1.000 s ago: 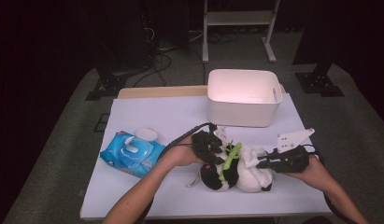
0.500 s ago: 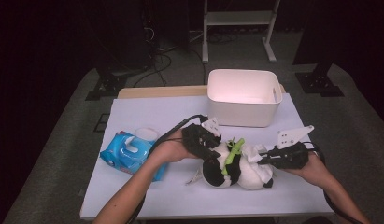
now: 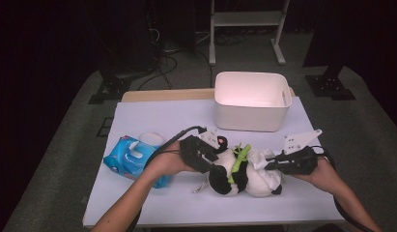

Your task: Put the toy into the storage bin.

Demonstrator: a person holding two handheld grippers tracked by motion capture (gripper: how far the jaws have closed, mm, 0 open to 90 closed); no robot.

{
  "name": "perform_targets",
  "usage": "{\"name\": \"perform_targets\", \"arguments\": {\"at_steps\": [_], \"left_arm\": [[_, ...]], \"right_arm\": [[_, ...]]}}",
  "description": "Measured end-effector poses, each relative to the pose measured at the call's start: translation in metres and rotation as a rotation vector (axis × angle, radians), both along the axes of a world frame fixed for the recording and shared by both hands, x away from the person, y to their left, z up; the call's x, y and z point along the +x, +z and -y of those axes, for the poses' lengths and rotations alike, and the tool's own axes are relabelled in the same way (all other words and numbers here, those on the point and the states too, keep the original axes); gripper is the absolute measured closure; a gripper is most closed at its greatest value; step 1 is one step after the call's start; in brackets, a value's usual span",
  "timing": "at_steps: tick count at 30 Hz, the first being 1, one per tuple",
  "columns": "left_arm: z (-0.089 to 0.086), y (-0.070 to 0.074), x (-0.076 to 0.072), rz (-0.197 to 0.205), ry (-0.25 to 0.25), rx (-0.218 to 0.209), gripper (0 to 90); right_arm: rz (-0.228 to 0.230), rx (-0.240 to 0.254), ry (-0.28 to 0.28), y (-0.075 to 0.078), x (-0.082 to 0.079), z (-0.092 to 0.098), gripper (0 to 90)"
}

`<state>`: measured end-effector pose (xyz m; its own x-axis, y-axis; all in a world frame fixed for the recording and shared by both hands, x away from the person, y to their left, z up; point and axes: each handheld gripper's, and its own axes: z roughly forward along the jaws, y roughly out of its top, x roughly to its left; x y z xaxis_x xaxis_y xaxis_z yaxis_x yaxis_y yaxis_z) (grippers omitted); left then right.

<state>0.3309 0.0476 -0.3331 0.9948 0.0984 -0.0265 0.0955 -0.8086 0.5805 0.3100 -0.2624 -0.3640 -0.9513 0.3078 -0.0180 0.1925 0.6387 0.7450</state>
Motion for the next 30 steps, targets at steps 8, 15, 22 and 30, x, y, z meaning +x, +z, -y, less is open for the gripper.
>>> {"name": "perform_targets", "arguments": {"at_steps": [8,15,22,30], "left_arm": [[0.003,-0.006,-0.006,-0.016,-0.019,-0.002,58.5],[0.002,-0.01,-0.011,-0.016,-0.026,-0.002,58.5],[0.005,-0.011,-0.013,-0.005,-0.025,0.008,57.8],[0.009,-0.017,-0.012,-0.023,-0.035,0.017,57.9]], "right_arm": [[0.025,0.018,0.057,0.004,-0.006,-0.022,82.8],[0.015,0.045,0.04,0.0,-0.011,-0.008,82.8],[-0.003,0.052,-0.042,-0.012,-0.02,0.019,82.8],[-0.067,0.075,-0.118,-0.041,-0.032,0.049,82.8]]}}
